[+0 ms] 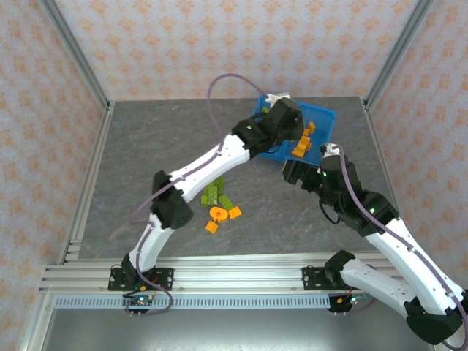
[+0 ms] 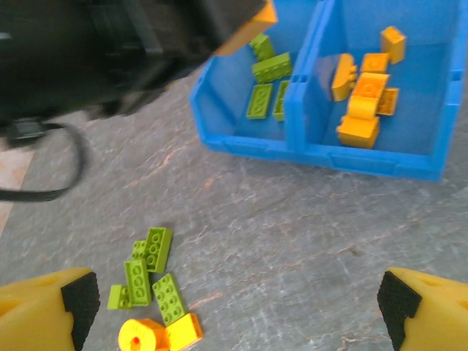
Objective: Sort the legos into containers by color
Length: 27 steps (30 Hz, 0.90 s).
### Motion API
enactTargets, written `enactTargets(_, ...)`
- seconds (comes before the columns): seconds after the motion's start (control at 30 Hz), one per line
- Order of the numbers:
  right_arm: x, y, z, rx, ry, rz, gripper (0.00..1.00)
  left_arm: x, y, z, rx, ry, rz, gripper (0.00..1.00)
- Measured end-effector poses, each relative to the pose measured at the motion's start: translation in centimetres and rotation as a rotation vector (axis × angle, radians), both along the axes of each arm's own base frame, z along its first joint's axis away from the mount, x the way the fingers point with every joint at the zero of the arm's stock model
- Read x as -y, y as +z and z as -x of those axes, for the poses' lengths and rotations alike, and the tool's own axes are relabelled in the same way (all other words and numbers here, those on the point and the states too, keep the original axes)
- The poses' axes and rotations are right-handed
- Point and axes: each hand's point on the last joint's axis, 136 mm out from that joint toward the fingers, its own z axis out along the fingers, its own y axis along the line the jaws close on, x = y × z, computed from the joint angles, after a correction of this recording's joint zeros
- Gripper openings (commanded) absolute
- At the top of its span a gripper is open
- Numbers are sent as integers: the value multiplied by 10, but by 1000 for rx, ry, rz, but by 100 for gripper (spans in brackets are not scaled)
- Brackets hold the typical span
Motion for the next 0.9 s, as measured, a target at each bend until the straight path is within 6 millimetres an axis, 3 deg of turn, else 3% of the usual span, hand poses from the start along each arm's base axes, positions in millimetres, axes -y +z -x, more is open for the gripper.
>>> enactTargets(0.13,14,-2,7,3,-48,5,99,37,-46,-25,58,-28,-37,46)
enactTargets(0.27,24,0,13,13,-78,10,99,55,-96,-43,86,-43,-86,51)
enactTargets(0.4,29,-1,15,14,-93,22,99,61,-116,-49,103,-62,-111,75)
enactTargets(0.6,31,-3,15,10,-99,30,99,65,-90,-51,156,-68,-71,95)
enactTargets(0.7,31,-4,16,7,-99,33,99,63,-75,-44,141,-86,-66,96)
enactTargets(0.8,31,-6,16,1,-99,37,99,57,-49,-22,110,-175,-78,100)
enactTargets(0.9,31,-7,17,-2,-92,42,99,30,-15,21,103,-287,-103,100)
